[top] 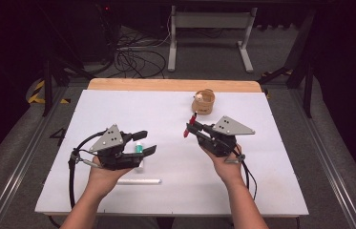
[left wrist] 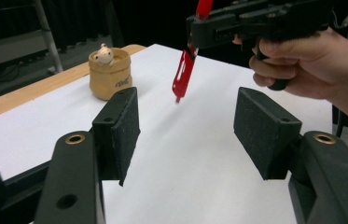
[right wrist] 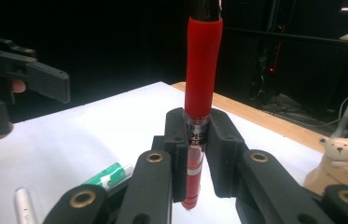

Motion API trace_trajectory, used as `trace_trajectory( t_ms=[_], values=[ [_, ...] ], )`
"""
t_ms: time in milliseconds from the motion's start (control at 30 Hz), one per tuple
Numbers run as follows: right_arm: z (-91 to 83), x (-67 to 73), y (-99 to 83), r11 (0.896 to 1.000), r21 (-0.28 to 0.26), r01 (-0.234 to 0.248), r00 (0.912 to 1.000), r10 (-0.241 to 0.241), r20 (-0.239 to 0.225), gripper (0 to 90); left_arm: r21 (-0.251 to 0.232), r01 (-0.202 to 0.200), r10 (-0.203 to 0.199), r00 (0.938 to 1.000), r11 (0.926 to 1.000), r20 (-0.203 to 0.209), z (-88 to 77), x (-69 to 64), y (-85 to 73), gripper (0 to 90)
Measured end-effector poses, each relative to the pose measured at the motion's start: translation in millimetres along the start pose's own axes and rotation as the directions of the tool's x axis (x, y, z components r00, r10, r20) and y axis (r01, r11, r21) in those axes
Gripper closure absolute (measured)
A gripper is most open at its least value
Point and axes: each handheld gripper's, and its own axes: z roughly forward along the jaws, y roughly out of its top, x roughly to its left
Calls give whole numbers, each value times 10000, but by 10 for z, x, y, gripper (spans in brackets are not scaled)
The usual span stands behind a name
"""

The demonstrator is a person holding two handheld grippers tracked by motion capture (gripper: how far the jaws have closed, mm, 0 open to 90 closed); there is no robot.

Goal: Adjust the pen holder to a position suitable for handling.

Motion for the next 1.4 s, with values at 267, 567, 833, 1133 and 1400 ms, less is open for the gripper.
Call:
trace_trajectory(
  t_ms=[267,567,833,1133,1400],
  values=[
    [20,-88,42,9999,15,116,9987,-116,497,799,102,68,-65,9996,9999,-257,-87,49,-88,393],
    [39,-201,77,9998,42,212,9936,-215,1108,798,157,38,-31,9990,9999,-437,-162,93,-144,375],
    [78,-318,156,9997,3,239,9875,-237,1556,798,172,149,-138,9981,9997,-602,-227,146,-212,343],
    [159,-445,213,9995,-39,325,9782,-310,2055,799,177,158,-143,9965,9997,-818,-308,188,-239,323],
    [253,-541,242,9987,-51,511,9685,-483,2443,798,254,98,-76,9962,9996,-872,-343,210,-257,322]
  ],
)
